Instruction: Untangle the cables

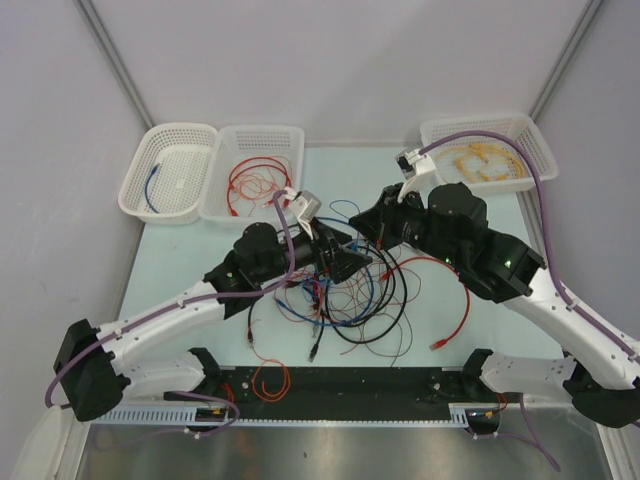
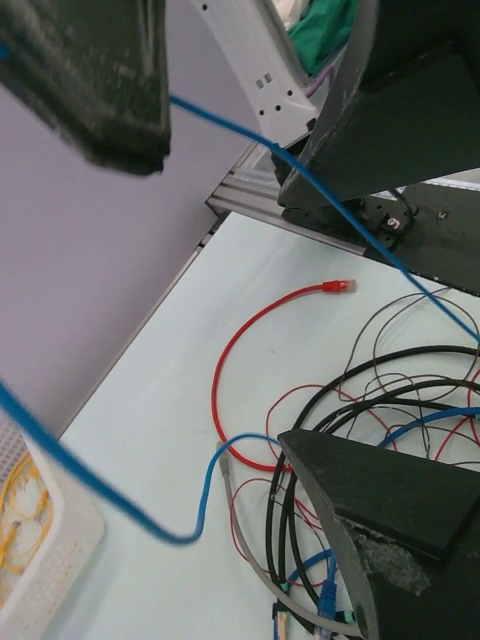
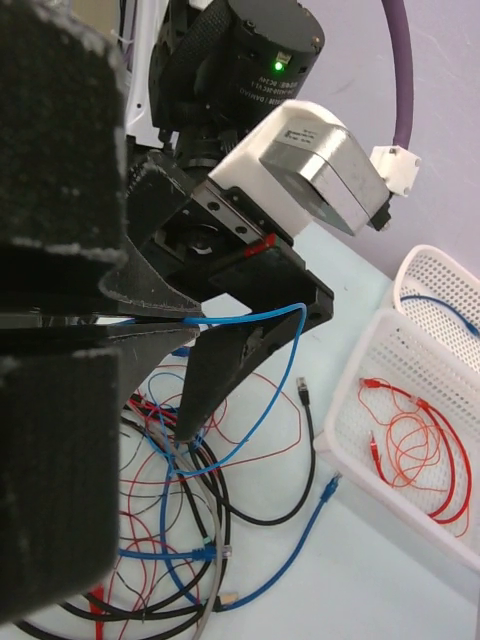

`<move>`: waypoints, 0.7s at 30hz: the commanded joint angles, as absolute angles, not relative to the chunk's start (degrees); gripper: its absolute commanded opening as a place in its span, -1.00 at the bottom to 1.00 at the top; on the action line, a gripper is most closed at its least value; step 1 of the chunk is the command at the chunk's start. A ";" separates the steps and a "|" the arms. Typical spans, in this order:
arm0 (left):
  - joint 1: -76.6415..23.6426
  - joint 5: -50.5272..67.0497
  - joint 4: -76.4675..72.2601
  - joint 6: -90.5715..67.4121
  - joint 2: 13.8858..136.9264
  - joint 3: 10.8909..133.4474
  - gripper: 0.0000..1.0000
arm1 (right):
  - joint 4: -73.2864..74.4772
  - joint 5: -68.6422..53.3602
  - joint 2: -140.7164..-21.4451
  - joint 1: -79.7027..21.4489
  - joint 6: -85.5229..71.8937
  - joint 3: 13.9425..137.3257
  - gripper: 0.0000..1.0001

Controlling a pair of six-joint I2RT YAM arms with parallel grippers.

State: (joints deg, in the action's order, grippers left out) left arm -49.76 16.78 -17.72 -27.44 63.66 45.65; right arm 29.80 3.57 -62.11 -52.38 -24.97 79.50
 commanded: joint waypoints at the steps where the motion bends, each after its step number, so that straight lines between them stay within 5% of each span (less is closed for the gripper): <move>1: -50.01 10.47 -18.98 -26.81 63.11 46.76 0.97 | 26.89 2.02 -60.38 -52.91 -26.54 79.45 -1.00; 9: -49.92 5.89 -21.35 -25.93 67.49 47.99 0.93 | 27.24 0.97 -58.98 -53.26 -28.12 79.45 -1.00; 11: -49.92 6.85 -23.90 -25.75 68.55 48.69 0.70 | 27.33 0.70 -58.71 -53.26 -28.39 79.37 -1.00; 13: -49.92 7.99 -25.22 -25.23 70.56 49.48 0.18 | 27.33 0.62 -58.80 -53.26 -28.48 79.37 -1.00; 19: -49.92 12.39 -27.51 -25.40 71.64 51.59 -0.76 | 28.56 1.58 -58.89 -53.26 -28.39 79.28 -0.97; 20: -49.92 12.39 -27.42 -25.31 71.28 51.50 -0.87 | 28.65 1.76 -58.89 -53.26 -28.21 79.19 -0.90; 21: -50.01 12.04 -26.73 -24.88 70.76 51.42 -1.00 | 28.65 2.11 -58.80 -53.26 -28.04 79.19 -0.61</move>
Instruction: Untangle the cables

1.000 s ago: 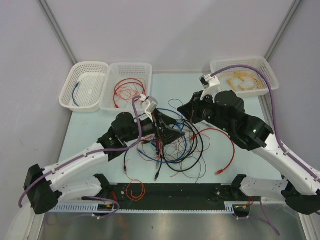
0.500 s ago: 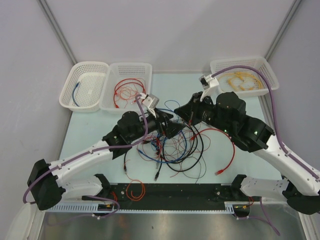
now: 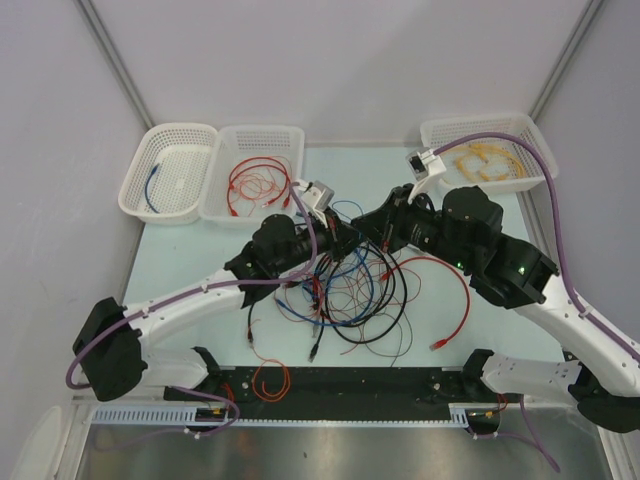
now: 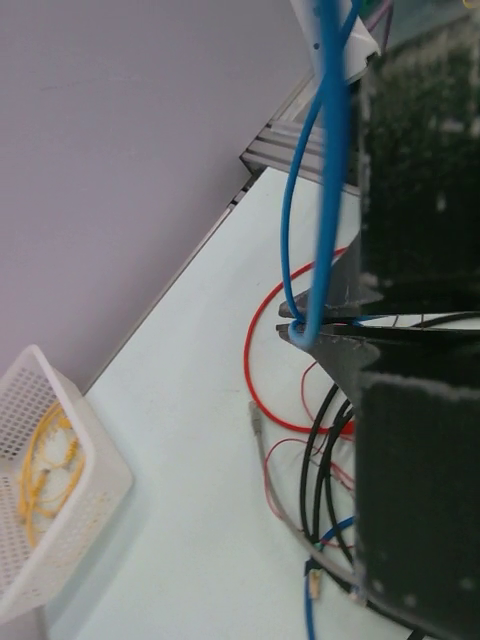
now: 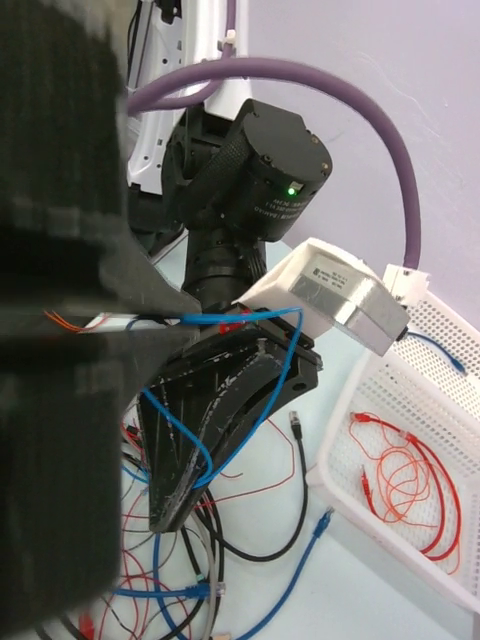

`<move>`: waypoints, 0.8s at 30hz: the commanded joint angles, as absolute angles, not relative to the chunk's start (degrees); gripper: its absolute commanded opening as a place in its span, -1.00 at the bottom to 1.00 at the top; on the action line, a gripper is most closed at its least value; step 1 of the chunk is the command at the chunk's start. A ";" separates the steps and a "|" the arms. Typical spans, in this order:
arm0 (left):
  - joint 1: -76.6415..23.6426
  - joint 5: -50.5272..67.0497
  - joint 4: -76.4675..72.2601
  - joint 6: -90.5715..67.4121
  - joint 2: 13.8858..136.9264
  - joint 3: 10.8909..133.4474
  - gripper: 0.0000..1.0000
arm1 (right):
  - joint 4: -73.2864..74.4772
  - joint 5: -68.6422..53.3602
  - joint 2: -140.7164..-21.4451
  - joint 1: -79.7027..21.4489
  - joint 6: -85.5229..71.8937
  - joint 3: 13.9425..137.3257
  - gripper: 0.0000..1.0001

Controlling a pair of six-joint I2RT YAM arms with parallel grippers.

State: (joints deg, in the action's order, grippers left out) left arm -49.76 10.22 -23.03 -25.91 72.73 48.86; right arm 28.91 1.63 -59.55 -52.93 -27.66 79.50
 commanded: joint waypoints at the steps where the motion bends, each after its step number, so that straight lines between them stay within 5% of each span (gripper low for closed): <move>1: -49.92 11.61 -26.02 -24.70 70.06 51.24 -1.00 | 28.65 3.15 -58.71 -53.35 -28.04 79.19 -0.34; 2: -49.92 10.73 -23.93 -24.09 68.48 51.15 -1.00 | 29.09 4.03 -58.28 -53.26 -27.60 79.19 0.11; 6: -49.49 4.95 -12.18 -21.98 63.99 52.47 -1.00 | 31.02 11.58 -56.52 -53.26 -26.90 79.10 0.98; 12: -36.08 3.60 -0.45 -27.94 58.89 53.78 -1.00 | 35.77 28.20 -53.00 -52.04 -27.42 77.35 0.99; 24: -7.41 -3.42 13.71 -28.74 70.92 78.80 -1.00 | 32.97 24.96 -51.33 -48.43 -27.42 67.77 1.00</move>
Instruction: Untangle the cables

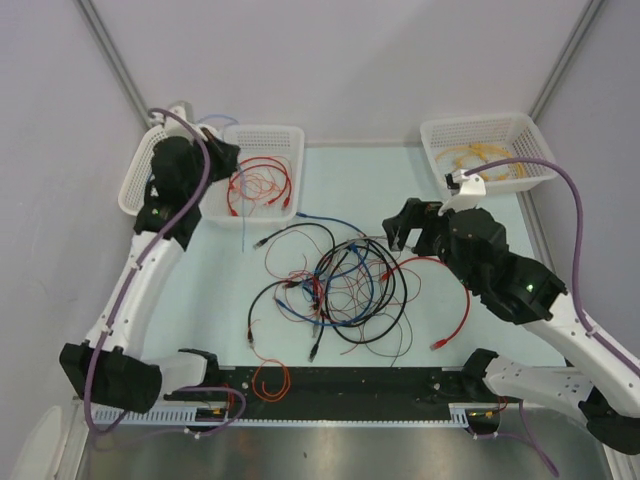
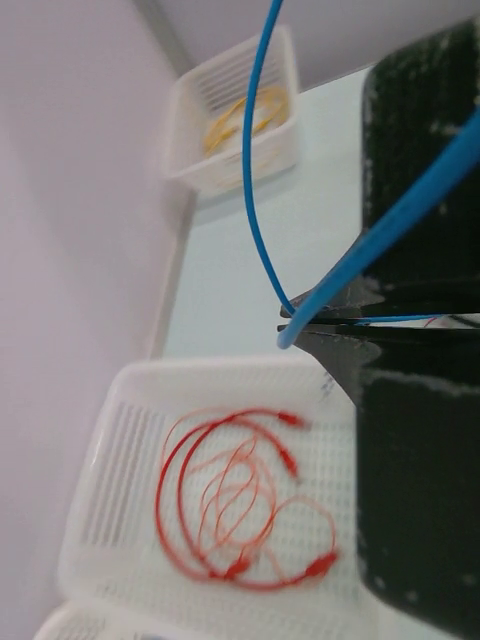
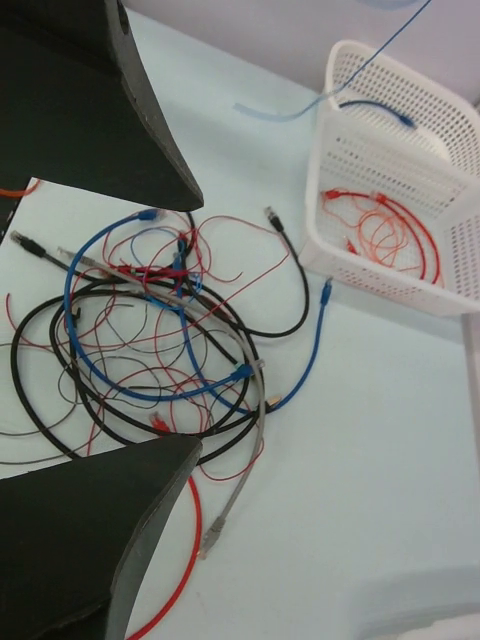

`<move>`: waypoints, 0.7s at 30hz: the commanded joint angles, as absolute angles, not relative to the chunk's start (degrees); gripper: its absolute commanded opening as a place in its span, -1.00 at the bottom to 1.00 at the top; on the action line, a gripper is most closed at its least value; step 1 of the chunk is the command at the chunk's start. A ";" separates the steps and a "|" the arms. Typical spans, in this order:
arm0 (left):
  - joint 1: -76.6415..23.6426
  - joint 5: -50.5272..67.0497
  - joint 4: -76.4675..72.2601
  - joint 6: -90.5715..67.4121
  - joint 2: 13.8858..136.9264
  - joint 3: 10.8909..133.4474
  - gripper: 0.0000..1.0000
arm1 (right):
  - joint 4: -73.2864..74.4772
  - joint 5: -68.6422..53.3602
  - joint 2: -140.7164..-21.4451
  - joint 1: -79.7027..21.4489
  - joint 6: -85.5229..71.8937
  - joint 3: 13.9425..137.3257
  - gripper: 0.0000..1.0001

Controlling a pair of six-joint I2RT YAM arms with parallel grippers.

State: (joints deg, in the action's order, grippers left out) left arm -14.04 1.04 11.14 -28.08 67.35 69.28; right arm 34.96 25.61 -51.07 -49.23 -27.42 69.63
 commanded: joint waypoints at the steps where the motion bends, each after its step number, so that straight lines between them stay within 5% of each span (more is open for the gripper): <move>1: -6.25 -4.30 13.80 -28.74 73.10 80.49 -1.00 | 32.61 24.61 -51.33 -48.34 -27.60 66.63 0.99; 8: -1.24 -18.52 13.89 -24.96 88.40 101.12 -1.00 | 28.39 21.71 -53.52 -46.32 -27.78 61.62 0.99; 21: 3.34 -33.03 13.71 -21.54 113.27 117.33 -0.99 | 22.85 13.45 -56.25 -36.48 -25.49 56.34 0.99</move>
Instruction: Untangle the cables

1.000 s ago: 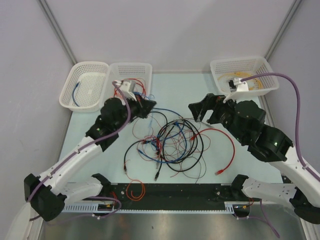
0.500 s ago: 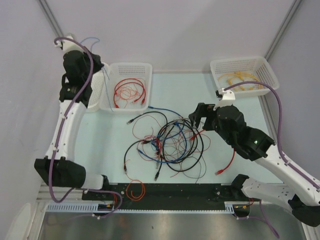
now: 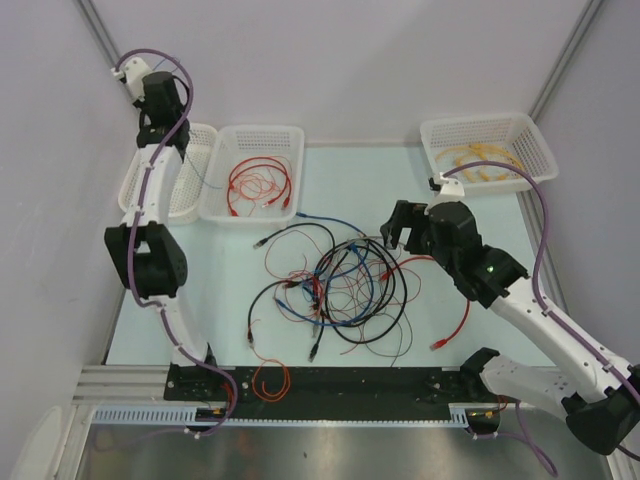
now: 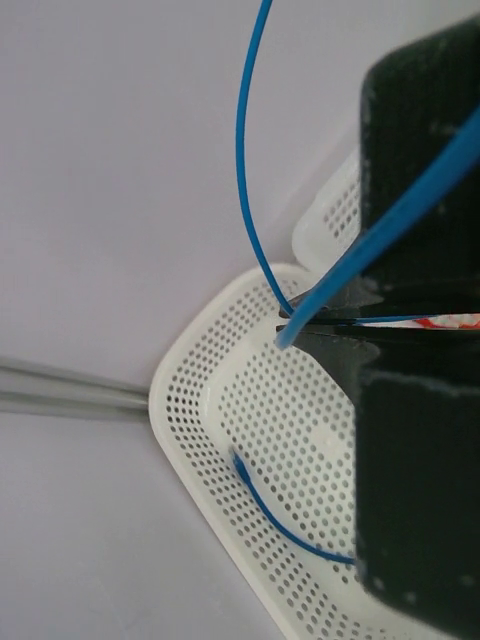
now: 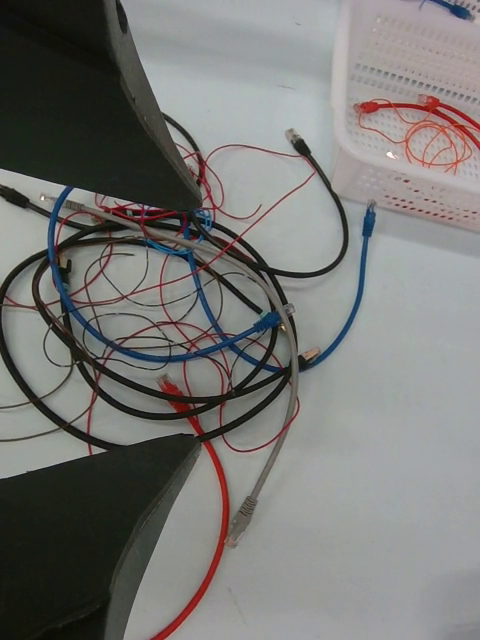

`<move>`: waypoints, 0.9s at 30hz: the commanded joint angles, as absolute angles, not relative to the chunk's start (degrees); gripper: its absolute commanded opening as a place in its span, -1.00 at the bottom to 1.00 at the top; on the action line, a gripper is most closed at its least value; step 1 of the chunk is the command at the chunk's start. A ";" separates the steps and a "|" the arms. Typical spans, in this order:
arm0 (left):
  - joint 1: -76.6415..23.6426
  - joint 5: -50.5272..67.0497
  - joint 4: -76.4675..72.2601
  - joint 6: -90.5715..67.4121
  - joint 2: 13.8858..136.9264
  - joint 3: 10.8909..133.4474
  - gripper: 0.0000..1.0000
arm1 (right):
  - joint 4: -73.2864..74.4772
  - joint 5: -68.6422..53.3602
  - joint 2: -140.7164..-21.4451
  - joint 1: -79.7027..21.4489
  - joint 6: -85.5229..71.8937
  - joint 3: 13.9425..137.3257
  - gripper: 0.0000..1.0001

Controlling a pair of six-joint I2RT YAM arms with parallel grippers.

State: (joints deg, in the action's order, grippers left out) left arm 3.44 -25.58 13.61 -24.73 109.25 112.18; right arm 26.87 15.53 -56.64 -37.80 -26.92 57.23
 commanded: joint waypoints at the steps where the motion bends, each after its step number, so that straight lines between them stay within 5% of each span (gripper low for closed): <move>1: 3.43 -33.83 13.71 -20.40 114.68 118.29 -1.00 | 22.59 12.75 -56.42 -36.13 -25.40 56.08 1.00; 5: 4.04 -37.61 16.08 -17.84 119.88 124.44 -1.00 | 21.19 10.38 -57.39 -33.84 -26.01 54.93 0.99; 17: 9.14 -39.64 11.87 -20.83 113.12 111.28 -1.00 | 19.60 8.53 -59.41 -33.22 -27.25 53.79 1.00; 27: 10.90 -39.28 14.06 -21.62 115.40 111.62 -0.89 | 18.98 7.47 -59.41 -32.96 -28.56 53.17 0.99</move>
